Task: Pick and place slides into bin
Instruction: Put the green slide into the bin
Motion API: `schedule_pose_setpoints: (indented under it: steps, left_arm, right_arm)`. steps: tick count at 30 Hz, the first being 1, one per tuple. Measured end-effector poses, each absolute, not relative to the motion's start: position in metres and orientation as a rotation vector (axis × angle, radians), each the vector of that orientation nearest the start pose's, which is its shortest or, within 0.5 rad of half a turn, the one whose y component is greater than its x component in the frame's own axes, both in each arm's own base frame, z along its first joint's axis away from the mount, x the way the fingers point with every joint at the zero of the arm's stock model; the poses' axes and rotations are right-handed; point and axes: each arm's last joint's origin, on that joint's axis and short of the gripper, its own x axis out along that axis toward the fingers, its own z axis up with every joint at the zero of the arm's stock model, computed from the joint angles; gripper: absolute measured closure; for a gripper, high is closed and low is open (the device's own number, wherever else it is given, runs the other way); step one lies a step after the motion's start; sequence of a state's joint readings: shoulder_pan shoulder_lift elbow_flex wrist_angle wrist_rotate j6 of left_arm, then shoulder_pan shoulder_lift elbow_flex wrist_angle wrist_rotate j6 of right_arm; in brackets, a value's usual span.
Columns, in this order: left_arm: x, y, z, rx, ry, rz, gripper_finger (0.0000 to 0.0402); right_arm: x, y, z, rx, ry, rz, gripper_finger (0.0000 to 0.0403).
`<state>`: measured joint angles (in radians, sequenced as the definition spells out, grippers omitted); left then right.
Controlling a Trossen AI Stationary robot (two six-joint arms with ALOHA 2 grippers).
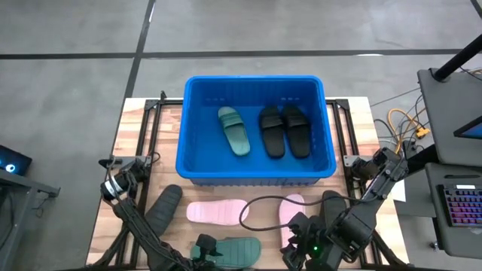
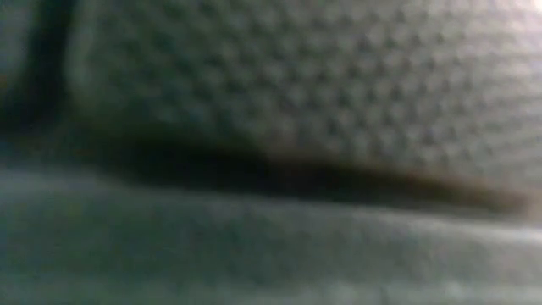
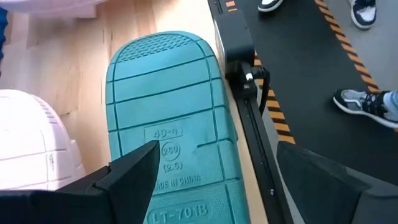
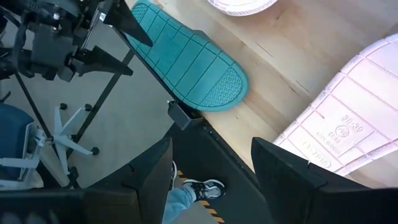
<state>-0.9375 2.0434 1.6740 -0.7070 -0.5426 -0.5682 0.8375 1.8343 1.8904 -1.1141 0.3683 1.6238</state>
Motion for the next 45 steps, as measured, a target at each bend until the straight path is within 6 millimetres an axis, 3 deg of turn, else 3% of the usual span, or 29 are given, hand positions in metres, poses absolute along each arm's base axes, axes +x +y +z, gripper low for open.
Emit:
schedule_pose_setpoints:
  steps: [34, 45]
  left_arm:
    - [0.265, -0.336, 0.192, 0.276, 0.843, -0.157, 0.0096]
    - [0.261, -0.328, 0.171, 0.325, 0.849, -0.139, 0.0096]
  right_arm:
    - [0.26, 0.273, 0.349, 0.876, 0.934, -0.348, 0.0193]
    - [0.26, 0.273, 0.347, 0.874, 0.937, -0.355, 0.0193]
